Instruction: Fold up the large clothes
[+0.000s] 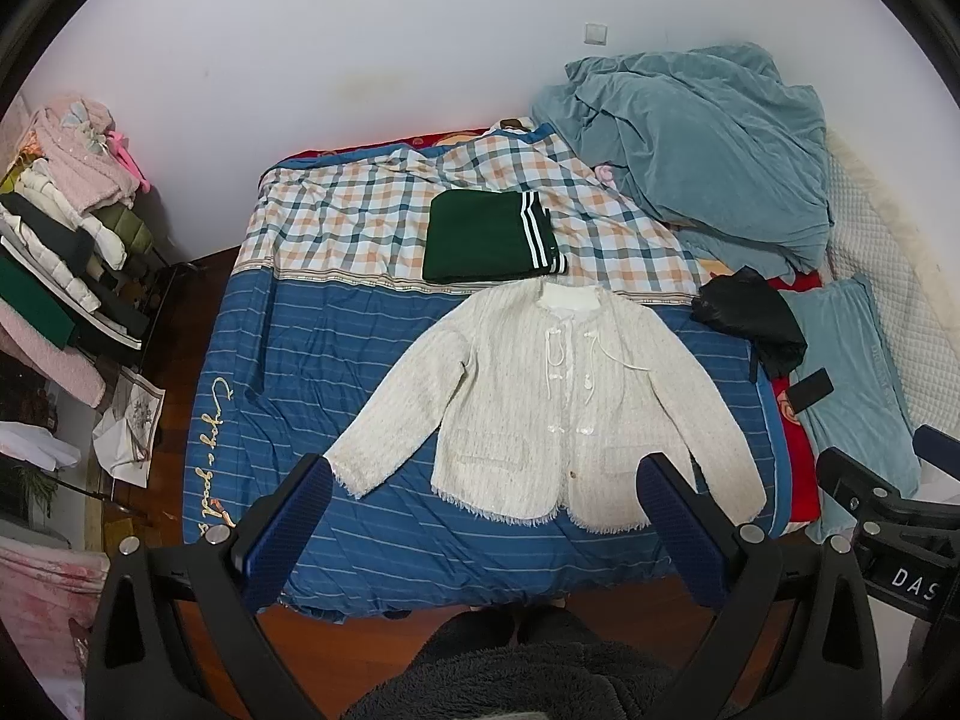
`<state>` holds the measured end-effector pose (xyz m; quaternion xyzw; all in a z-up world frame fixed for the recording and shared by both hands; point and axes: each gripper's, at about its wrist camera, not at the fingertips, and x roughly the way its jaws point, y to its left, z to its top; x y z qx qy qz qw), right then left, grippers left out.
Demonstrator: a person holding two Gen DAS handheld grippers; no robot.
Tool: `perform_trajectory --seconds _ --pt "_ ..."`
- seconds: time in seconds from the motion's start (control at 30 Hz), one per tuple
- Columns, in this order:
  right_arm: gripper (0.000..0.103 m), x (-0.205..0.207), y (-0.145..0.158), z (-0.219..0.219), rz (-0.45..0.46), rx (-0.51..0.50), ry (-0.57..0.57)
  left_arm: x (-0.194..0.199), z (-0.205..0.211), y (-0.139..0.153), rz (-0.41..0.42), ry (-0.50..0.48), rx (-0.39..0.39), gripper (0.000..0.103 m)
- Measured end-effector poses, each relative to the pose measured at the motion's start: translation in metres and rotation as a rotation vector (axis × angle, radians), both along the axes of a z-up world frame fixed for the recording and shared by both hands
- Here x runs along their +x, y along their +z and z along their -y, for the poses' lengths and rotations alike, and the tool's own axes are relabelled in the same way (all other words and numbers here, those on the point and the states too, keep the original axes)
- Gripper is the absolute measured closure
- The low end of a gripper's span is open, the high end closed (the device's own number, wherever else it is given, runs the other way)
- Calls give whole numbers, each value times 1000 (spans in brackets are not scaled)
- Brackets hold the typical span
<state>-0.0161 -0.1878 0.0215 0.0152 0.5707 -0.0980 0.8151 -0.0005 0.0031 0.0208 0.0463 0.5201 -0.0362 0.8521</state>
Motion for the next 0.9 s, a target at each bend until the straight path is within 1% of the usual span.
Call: perform_trajectory --seconds 0.5,0.53,0.6,0.67,0.73,0.77,0.83,0.87,0.9 --pt "0 0 0 -3 3 -1 1 0 1 -1 3 -3 -4 0" --pt "0 1 1 -4 4 -1 1 3 1 -1 10 -1 -2 0" --pt "0 0 -2 -2 8 -2 0 5 0 -3 51 12 14 0" --pt "0 2 -6 1 30 2 -6 17 -1 -14 108 38 60 0" --pt "0 10 -18 10 77 40 -30 32 -1 -32 146 55 103 0" --pt "0 15 -29 16 78 64 -56 42 -2 -44 147 61 123 0" --pt "0 21 -62 31 69 115 -125 58 -6 -68 148 68 145 0" --pt "2 25 -80 43 70 153 -179 68 -4 -86 142 69 163 0" --pt "10 29 -101 59 60 180 -246 76 -5 -98 138 70 177 0"
